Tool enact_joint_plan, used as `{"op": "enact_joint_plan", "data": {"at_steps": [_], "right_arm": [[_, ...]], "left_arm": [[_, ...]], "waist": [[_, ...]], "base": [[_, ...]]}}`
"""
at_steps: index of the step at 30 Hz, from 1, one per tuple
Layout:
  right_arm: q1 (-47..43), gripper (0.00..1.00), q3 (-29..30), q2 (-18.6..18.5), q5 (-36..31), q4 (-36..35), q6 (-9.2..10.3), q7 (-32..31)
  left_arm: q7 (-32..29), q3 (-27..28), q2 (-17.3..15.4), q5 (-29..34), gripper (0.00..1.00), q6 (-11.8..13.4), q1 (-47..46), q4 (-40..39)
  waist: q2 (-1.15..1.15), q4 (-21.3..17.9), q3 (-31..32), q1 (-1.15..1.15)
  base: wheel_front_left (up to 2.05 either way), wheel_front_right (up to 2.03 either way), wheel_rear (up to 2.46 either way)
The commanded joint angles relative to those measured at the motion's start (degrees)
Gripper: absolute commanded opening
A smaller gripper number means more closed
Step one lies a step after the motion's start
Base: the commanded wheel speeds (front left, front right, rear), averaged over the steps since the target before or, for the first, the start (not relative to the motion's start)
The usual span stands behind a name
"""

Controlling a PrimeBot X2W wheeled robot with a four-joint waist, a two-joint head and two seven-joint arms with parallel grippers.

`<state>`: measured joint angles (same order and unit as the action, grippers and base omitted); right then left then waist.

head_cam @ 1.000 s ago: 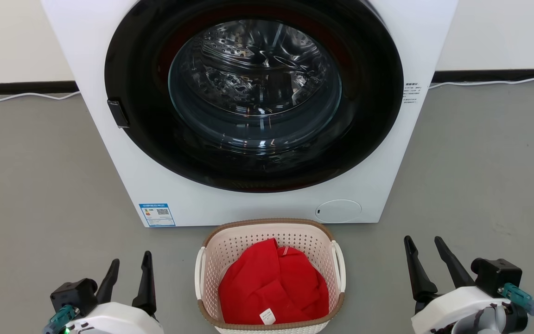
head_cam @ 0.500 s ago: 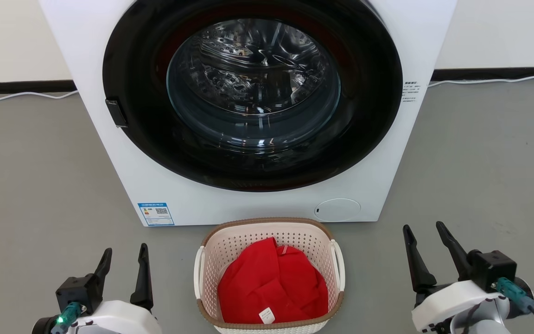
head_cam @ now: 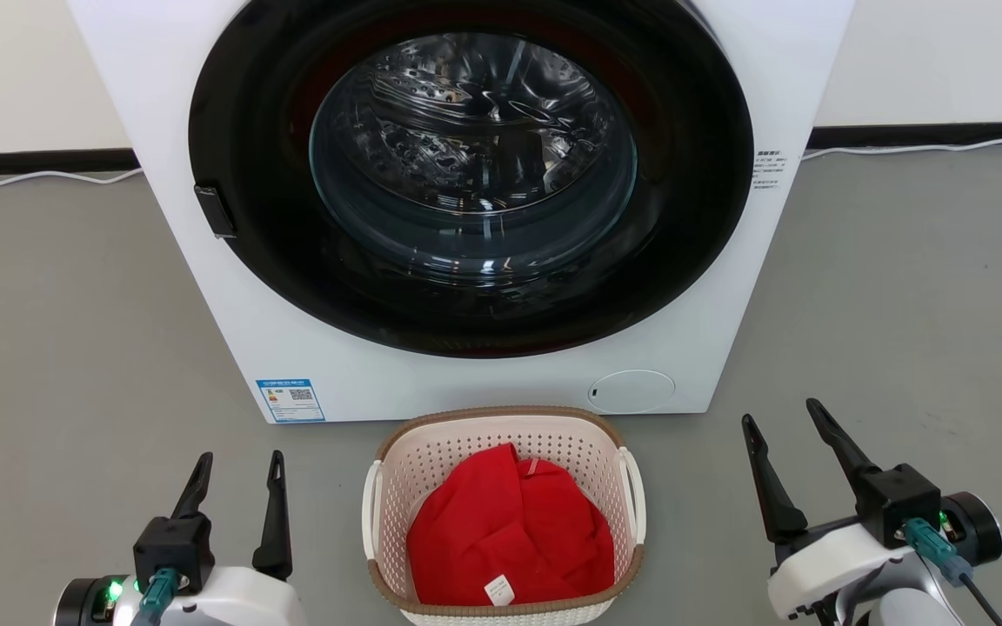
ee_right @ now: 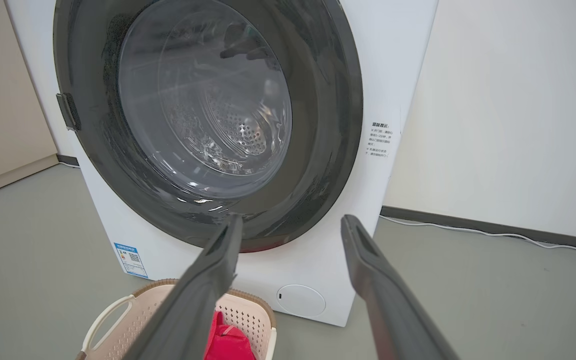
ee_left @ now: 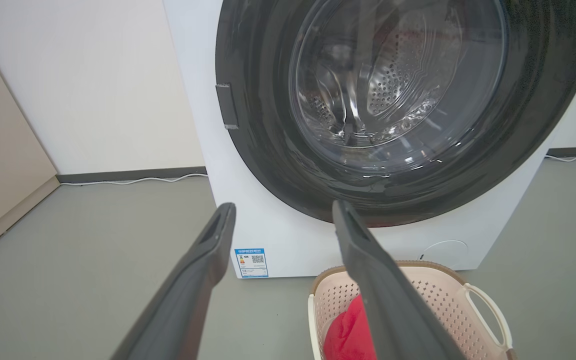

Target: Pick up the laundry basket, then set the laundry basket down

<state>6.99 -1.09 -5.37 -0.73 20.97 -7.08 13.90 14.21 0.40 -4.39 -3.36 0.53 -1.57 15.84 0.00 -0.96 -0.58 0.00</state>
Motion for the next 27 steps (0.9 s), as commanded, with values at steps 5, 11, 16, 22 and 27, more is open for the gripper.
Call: {"op": "enact_joint_plan", "data": {"at_steps": [5,11,16,22,27], "right_arm": [[2.3,1.0,-1.1,-0.3,-1.3,-1.2,-0.41,1.1],[2.4,1.0,-0.9,-0.1,-1.0,-1.1,-0.41,1.1],[2.4,1.0,-0.5,0.2,-0.7,-0.9,-0.41,1.1],[3.2,1.0,0.4,0.7,-0.3,-0.7,-0.41,1.1],[4.7,1.0,1.0,1.3,-0.3,-0.3,-0.41,1.1]], "left_arm": [[0.8,2.1,-0.2,1.5,1.0,0.5,-2.1,-1.7],[0.8,2.6,-0.1,1.7,1.0,0.1,-2.2,-1.6],[0.8,2.9,-0.1,1.8,1.0,-0.2,-2.5,-1.5],[0.8,2.9,0.0,2.0,1.0,-0.4,-3.7,-1.6],[0.8,3.2,0.0,1.7,1.0,-1.0,-5.9,-0.8]], "waist": [[0.0,-0.1,-0.3,0.0],[0.0,-0.2,-0.6,0.0],[0.0,-0.2,-1.3,0.0],[0.0,-0.3,-4.0,0.0],[0.0,-0.4,-7.6,0.0]], "base": [[0.0,0.0,0.0],[0.0,0.0,0.0],[0.0,0.0,0.0],[0.0,0.0,0.0],[0.0,0.0,0.0]]}}
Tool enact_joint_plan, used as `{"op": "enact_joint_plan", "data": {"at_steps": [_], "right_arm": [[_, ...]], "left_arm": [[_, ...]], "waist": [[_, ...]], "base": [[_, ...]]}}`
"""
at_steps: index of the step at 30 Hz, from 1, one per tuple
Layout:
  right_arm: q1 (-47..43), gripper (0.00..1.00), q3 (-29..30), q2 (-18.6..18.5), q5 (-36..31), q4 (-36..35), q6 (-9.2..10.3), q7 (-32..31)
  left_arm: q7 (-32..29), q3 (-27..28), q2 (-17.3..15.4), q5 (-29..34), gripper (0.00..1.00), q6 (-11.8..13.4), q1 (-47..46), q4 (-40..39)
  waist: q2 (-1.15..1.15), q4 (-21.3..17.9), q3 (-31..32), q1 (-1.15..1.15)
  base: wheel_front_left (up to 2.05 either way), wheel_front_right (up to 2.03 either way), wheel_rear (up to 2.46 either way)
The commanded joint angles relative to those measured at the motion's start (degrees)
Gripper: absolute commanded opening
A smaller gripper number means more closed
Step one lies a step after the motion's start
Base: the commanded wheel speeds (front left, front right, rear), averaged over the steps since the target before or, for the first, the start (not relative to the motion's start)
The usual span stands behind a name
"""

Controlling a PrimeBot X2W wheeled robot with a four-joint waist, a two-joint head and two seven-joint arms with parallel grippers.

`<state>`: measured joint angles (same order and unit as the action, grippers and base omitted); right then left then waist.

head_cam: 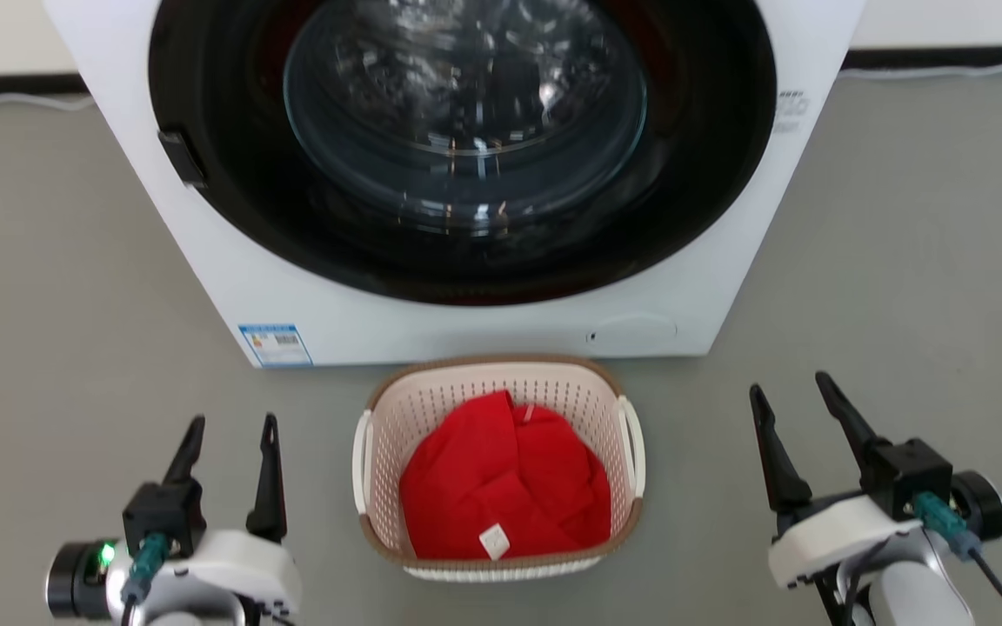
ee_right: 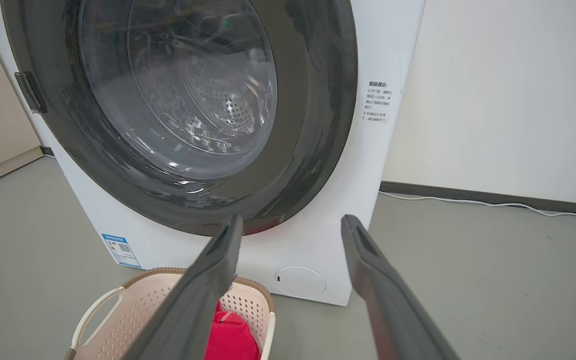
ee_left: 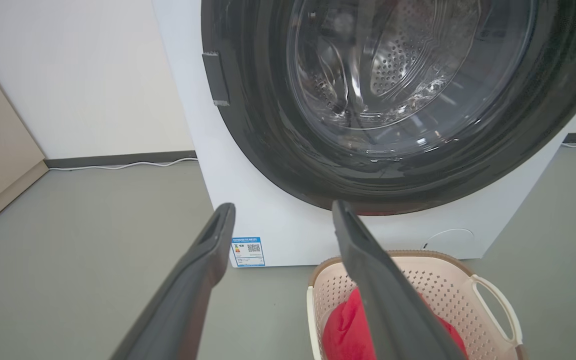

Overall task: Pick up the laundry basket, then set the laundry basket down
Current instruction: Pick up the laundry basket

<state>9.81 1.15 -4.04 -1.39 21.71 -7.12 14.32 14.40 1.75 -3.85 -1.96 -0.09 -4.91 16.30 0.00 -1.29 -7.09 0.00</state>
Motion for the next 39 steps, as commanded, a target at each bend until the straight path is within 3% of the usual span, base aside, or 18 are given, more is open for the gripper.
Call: {"op": "enact_joint_plan", "data": {"at_steps": [1,13,27,39], "right_arm": [[2.3,1.0,-1.1,0.1,0.3,-0.9,-0.36,0.7],[10.3,1.0,1.5,1.1,-0.1,4.7,-0.36,0.7],[19.9,1.0,-0.6,1.2,3.5,12.8,-0.36,0.7],[24.3,1.0,-3.5,1.2,5.6,14.4,-0.36,0.7]], "left_arm": [[0.6,1.9,-0.6,0.3,1.0,-0.4,-3.1,-1.1],[0.6,0.7,0.0,0.2,1.0,-1.3,-11.9,3.5],[0.6,-0.8,0.4,0.6,1.0,-0.5,-22.9,13.3],[0.6,-0.8,0.4,0.5,1.0,0.7,-29.9,18.5]], "waist": [[0.0,0.0,-1.9,0.0],[0.0,0.5,-13.4,0.0],[0.0,1.1,-26.3,0.0],[0.0,0.5,-33.7,0.0]], "base": [[0.0,0.0,0.0],[0.0,0.0,0.0],[0.0,0.0,0.0],[0.0,0.0,0.0]]}}
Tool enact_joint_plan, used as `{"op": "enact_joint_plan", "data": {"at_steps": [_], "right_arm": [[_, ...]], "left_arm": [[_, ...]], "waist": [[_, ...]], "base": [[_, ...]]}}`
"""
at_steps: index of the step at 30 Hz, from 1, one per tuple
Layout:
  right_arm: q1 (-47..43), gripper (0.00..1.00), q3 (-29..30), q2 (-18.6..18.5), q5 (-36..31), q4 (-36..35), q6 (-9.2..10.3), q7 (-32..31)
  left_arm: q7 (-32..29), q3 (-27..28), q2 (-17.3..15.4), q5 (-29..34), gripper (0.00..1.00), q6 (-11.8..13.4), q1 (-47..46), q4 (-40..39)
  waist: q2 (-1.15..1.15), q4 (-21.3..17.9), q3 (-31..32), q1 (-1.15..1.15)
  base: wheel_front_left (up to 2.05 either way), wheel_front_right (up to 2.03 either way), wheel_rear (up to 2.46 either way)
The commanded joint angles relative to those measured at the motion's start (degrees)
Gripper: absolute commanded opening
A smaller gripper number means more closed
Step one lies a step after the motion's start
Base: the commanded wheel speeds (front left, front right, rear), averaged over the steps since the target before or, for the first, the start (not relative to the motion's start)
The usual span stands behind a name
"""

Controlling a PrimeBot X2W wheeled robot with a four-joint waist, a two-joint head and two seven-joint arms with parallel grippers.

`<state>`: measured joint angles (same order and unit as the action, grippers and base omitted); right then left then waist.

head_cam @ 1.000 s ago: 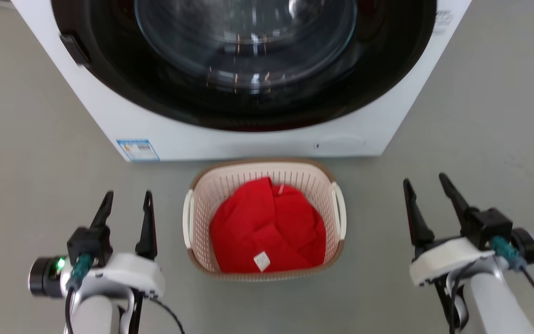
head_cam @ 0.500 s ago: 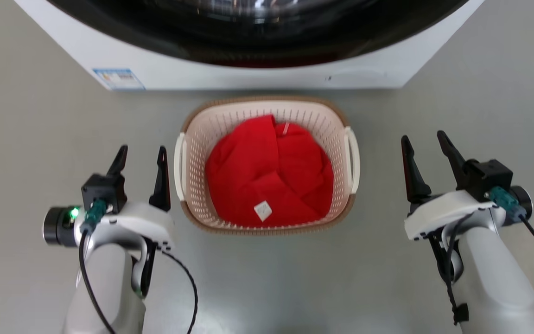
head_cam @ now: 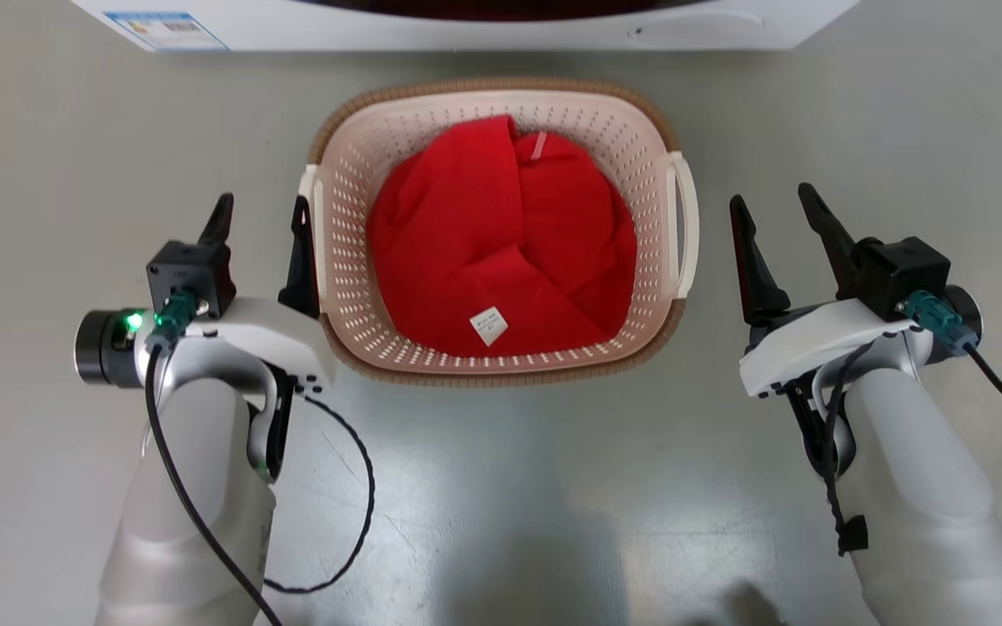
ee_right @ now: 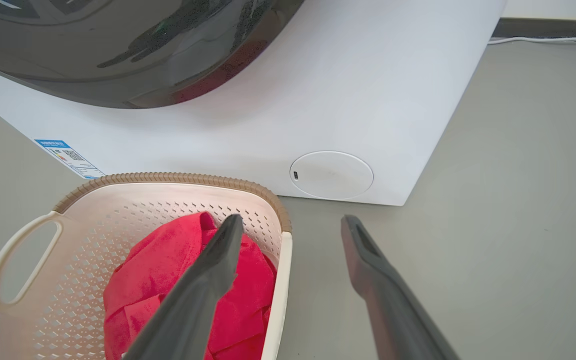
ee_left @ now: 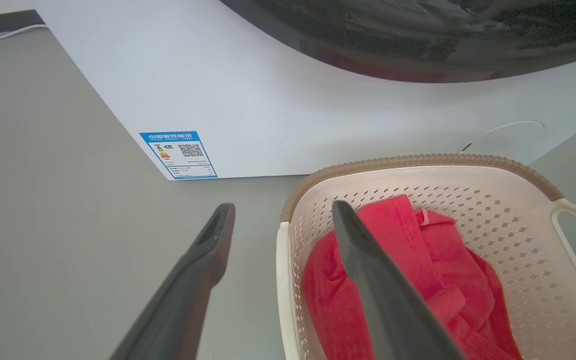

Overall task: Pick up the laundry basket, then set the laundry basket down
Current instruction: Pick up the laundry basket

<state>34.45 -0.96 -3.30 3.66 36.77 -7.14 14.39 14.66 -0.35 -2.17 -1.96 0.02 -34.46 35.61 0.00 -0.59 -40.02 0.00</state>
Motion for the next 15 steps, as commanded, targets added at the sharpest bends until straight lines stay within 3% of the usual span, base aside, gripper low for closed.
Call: {"op": "enact_joint_plan", "data": {"at_steps": [1,15], "right_arm": [[-0.1,1.0,-1.4,0.4,0.6,-0.6,-0.35,0.6],[2.7,1.0,-2.5,0.4,1.4,1.3,-0.35,0.6]], "left_arm": [[0.3,1.3,-1.3,0.6,1.0,0.6,-0.8,-0.6],[0.3,0.5,-1.5,1.0,1.0,1.5,-4.1,1.3]], "waist": [[0.0,-0.3,-1.2,0.0],[0.0,-0.4,-6.2,0.0]], "base": [[0.0,0.0,0.0],[0.0,0.0,0.0]]}}
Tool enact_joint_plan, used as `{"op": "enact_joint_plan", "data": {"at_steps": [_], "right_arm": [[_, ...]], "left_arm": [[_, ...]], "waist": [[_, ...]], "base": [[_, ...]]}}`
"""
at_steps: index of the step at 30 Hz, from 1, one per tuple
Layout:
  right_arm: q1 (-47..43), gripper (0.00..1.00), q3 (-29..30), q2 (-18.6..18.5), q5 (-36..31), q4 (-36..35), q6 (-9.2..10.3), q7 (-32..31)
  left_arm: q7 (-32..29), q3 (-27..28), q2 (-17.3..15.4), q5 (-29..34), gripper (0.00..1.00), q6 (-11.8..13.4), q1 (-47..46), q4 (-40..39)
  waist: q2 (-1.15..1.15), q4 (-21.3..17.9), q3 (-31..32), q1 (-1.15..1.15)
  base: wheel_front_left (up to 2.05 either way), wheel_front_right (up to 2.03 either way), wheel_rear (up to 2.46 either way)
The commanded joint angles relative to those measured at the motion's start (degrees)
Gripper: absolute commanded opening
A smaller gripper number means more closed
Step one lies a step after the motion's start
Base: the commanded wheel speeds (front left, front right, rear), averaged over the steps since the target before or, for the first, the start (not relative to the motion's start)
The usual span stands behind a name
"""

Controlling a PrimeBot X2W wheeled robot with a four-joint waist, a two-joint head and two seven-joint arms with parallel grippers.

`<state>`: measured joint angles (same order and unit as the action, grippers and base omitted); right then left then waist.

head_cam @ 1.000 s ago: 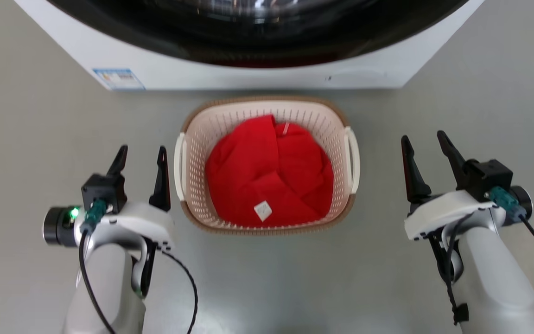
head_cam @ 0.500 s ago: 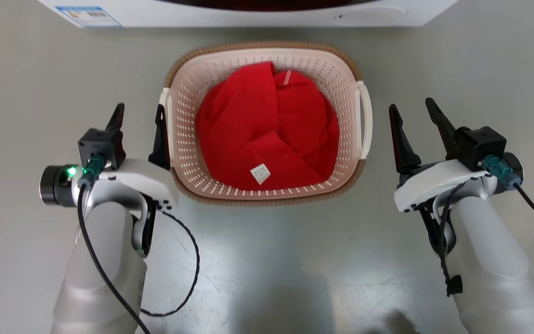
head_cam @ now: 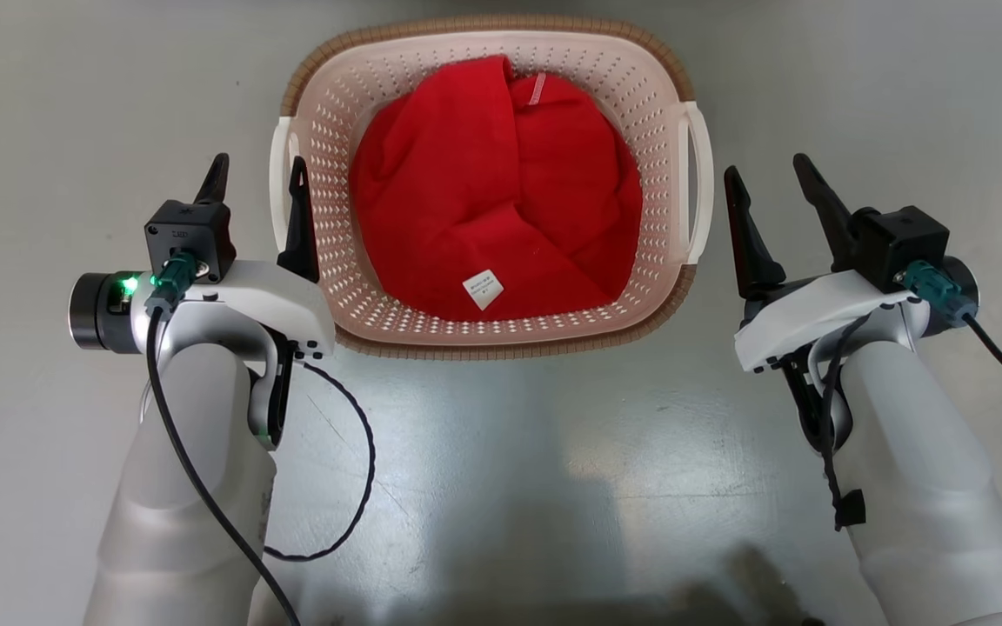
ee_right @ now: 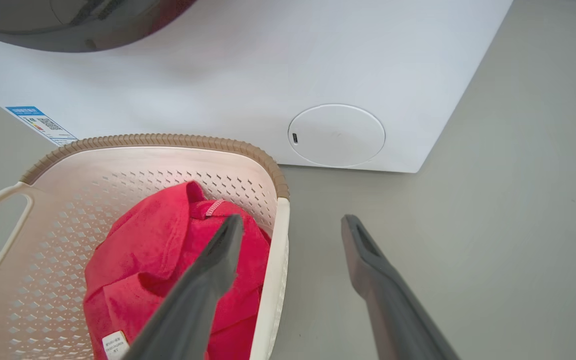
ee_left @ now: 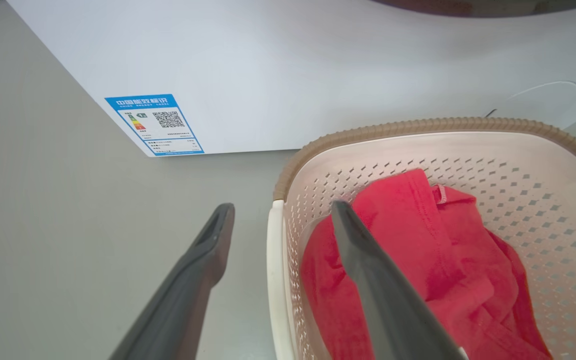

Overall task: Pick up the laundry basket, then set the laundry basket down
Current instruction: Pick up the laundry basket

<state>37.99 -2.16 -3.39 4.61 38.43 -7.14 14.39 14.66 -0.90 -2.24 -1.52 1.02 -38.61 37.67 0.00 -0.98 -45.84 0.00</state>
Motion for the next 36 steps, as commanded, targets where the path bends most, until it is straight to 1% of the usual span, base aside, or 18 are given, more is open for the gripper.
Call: {"op": "enact_joint_plan", "data": {"at_steps": [1,10,19,25,36], "right_arm": [[-0.7,1.0,-1.4,0.5,0.6,-0.1,-0.35,0.6],[0.4,1.0,-2.4,0.5,1.3,1.8,-0.35,0.6],[1.9,1.0,-4.1,0.5,2.7,3.7,-0.35,0.6],[3.3,1.0,-5.2,0.5,4.2,5.5,-0.35,0.6],[6.0,1.0,-7.4,0.5,5.8,10.3,-0.35,0.6]], "left_arm": [[0.3,1.0,-1.4,0.5,1.0,0.5,-0.1,-0.7],[0.3,0.3,-1.2,0.1,1.0,0.8,-1.4,-0.4],[0.3,0.1,-1.1,-0.3,1.0,1.8,-3.0,3.0],[0.3,0.5,-1.0,-1.3,1.0,1.2,-4.5,6.1],[0.3,-0.4,-1.0,-1.2,1.0,0.6,-8.1,11.2]], "waist": [[0.0,0.0,-0.7,0.0],[0.0,0.1,-3.5,0.0],[0.0,0.1,-5.3,0.0],[0.0,0.0,-6.1,0.0],[0.0,0.5,-7.7,0.0]], "base": [[0.0,0.0,0.0],[0.0,0.0,0.0],[0.0,0.0,0.0],[0.0,0.0,0.0],[0.0,0.0,0.0]]}}
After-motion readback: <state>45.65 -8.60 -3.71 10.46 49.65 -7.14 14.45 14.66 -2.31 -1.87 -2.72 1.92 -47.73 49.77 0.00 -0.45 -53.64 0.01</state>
